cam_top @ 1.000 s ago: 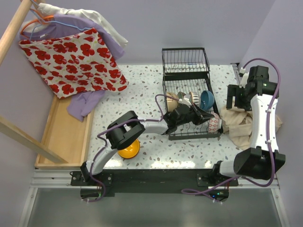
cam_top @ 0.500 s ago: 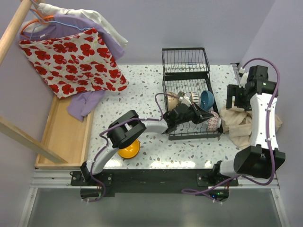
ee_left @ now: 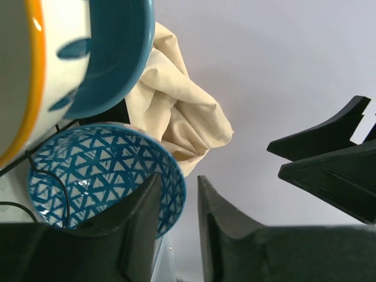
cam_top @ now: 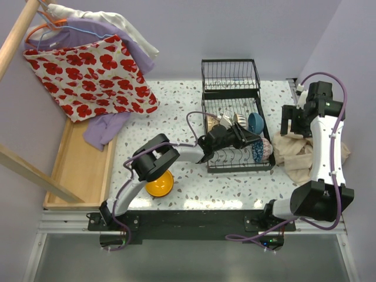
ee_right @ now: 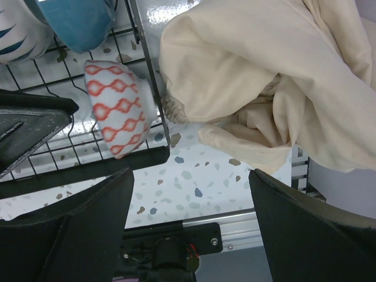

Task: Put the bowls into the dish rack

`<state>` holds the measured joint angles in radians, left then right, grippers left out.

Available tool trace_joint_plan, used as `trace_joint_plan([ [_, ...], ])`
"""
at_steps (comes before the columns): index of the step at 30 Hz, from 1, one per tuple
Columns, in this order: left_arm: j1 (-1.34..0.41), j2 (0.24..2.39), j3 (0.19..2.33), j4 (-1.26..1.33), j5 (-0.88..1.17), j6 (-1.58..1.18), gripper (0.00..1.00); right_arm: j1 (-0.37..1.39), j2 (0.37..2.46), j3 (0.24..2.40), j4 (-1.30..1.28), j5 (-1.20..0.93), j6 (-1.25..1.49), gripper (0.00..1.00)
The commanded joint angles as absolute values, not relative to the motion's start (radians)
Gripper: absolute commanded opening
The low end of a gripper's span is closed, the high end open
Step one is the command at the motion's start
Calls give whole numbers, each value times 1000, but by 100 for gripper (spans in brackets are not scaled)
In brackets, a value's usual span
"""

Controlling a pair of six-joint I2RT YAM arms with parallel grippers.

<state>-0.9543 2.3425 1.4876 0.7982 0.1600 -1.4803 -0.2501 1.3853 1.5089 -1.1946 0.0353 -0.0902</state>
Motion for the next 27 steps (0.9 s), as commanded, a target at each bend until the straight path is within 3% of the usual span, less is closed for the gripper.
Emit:
trace_joint_plan([
  [1, -911, 2346, 1436, 761, 132, -1511, 41, -256, 1374, 1511, -1167, 31, -100, 84],
  [8, -913, 2292, 1430, 807, 198, -1457, 53, -256, 1358, 1508, -1173, 28, -100, 84],
  [17, -913, 2165, 1321, 830, 360, -1320, 54, -256, 1327, 1503, -1180, 20, -92, 84],
  [27, -913, 1962, 1434, 382, 515, -650, 54, -256, 1250, 1506, -1200, 2, -81, 84],
])
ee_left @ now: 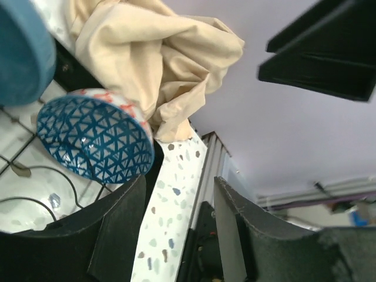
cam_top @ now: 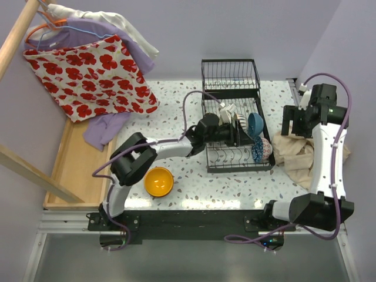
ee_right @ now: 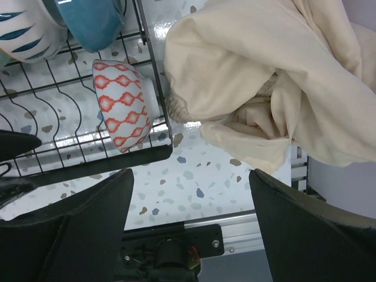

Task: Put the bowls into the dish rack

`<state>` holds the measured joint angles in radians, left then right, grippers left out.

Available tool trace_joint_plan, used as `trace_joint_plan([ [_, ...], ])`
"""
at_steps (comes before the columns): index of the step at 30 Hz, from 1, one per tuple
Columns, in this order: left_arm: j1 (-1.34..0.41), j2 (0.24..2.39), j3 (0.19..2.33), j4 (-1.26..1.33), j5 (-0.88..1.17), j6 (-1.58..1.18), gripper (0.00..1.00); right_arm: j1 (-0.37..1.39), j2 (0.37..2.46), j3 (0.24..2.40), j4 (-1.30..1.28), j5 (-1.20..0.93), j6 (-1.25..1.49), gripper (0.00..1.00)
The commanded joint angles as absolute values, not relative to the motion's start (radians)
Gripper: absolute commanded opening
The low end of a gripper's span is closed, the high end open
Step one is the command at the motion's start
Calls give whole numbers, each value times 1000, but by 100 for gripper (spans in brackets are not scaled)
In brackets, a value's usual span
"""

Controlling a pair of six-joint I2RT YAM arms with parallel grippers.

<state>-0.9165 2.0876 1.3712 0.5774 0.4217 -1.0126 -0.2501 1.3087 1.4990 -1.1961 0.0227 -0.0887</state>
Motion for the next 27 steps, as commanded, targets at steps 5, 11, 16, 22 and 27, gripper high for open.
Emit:
trace_joint_plan([
  [5, -911, 1870, 1492, -91, 557, -272, 54, -255, 1227, 1508, -1236, -95, -127, 85],
  [11, -908, 1740, 1522, -536, 424, 167, 53, -256, 1232, 1534, -1272, -210, -184, 85],
  [16, -907, 1605, 1500, -880, 325, 458, 53, -256, 1189, 1476, -1252, -327, -183, 84],
  [22, -908, 1479, 1372, -1205, 248, 627, 54, -256, 1060, 1344, -1180, -348, -178, 85],
  [27, -907, 1378, 1218, -1229, 144, 620, 59, -255, 1072, 1371, -1201, -362, -222, 85],
])
